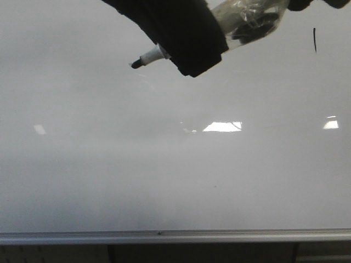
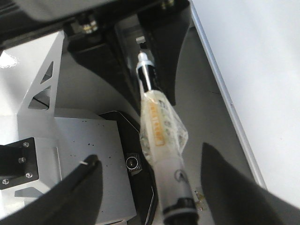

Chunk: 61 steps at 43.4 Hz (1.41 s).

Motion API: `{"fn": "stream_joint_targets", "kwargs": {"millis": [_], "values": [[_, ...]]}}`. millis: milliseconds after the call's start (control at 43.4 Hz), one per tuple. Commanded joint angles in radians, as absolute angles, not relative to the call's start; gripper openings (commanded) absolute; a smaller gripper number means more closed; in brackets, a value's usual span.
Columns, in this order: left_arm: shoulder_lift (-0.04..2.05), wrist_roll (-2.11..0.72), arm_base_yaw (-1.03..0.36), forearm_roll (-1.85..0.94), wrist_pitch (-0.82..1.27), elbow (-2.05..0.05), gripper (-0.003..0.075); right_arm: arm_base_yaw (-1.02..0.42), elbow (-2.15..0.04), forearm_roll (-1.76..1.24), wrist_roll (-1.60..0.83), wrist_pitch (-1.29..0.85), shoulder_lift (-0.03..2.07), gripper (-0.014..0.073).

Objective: Write number 1 on whiteboard

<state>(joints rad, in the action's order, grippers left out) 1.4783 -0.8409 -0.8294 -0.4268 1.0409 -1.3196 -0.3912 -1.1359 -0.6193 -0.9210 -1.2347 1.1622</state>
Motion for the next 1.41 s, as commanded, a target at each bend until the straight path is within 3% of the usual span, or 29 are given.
{"fn": "stream_joint_targets", "kwargs": {"millis": [0, 369, 599, 807, 991, 1383], "values": [[1.447, -0.822, -0.822, -0.460, 1.025, -1.353, 0.0090, -0.363, -1.169, -0.662, -0.920, -1.266, 1.127, 0.0509], [1.388, -0.445, -0.636, -0.207, 1.023, -1.353, 0.0090, -0.123, -1.169, -0.614, -0.812, -1.159, 1.074, 0.0509], [1.312, -0.130, -0.459, 0.102, 0.987, -1.247, 0.0090, -0.105, -1.168, -0.614, -0.812, -1.154, 1.074, 0.0508], [1.268, 0.060, -0.258, 0.171, 0.658, -1.055, 0.0090, -0.105, -1.168, -0.614, -0.812, -1.152, 1.074, 0.0508], [1.305, 0.116, -0.133, 0.070, 0.321, -0.936, 0.0090, -0.105, -1.168, -0.614, -0.811, -1.152, 1.074, 0.0508], [1.470, 0.116, -0.116, -0.026, 0.024, -0.927, 0.0090, -0.105, -1.161, -0.614, -0.811, -1.145, 1.074, 0.0508]]}}
